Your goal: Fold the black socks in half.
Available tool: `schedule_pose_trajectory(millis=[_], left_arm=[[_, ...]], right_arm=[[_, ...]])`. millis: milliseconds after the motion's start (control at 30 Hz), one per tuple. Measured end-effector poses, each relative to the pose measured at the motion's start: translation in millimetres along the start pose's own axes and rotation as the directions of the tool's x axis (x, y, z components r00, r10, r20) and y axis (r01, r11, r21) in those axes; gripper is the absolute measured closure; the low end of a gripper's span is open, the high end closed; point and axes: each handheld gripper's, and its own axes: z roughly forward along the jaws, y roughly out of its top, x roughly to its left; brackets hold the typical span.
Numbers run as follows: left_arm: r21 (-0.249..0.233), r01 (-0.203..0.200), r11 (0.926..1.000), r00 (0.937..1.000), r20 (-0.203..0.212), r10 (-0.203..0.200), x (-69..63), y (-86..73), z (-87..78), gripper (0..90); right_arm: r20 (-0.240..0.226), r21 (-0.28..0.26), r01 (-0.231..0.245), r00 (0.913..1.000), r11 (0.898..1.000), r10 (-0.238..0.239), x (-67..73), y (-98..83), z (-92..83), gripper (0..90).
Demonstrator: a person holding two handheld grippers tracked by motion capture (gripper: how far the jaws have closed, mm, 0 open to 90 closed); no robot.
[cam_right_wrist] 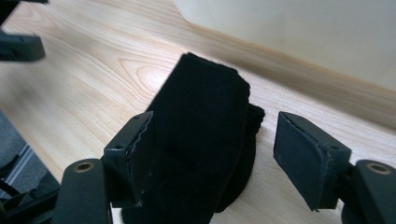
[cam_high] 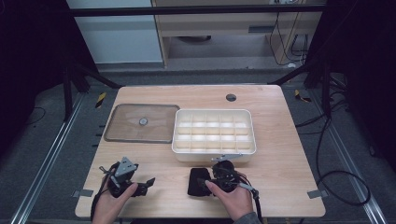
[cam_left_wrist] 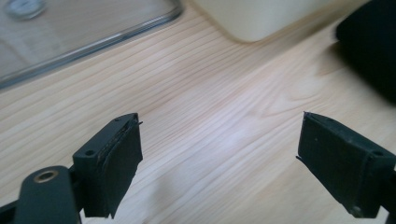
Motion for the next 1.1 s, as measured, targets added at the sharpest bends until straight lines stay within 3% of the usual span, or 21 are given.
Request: schedule_pose_trajectory(millis=[167, 433, 1100], left_arm=[[-0.018, 0.067, 0.9976, 0.9973, -0.028, -0.067, 15.1, -9.9, -3.3, 13.1], [-0.002, 0.101, 0.9949, 0.9938, -0.045, -0.101, 23.7, -18.5, -4.5, 13.1], [0.042, 0.083, 0.9957, 0.9951, -0.058, -0.08, 23.8, -21.5, -0.1, 13.2]], right_arm=[[0.009, 0.025, -0.014, 0.9999, 1.0, 0.014, 2.2, -1.3, 7.3, 31.0], [0.013, 0.053, -0.01, 0.9999, 0.999, 0.009, 6.3, -0.1, 17.9, 31.6], [0.064, 0.11, -0.009, 0.9979, 0.994, 0.002, 12.8, 2.1, 26.4, 36.4]])
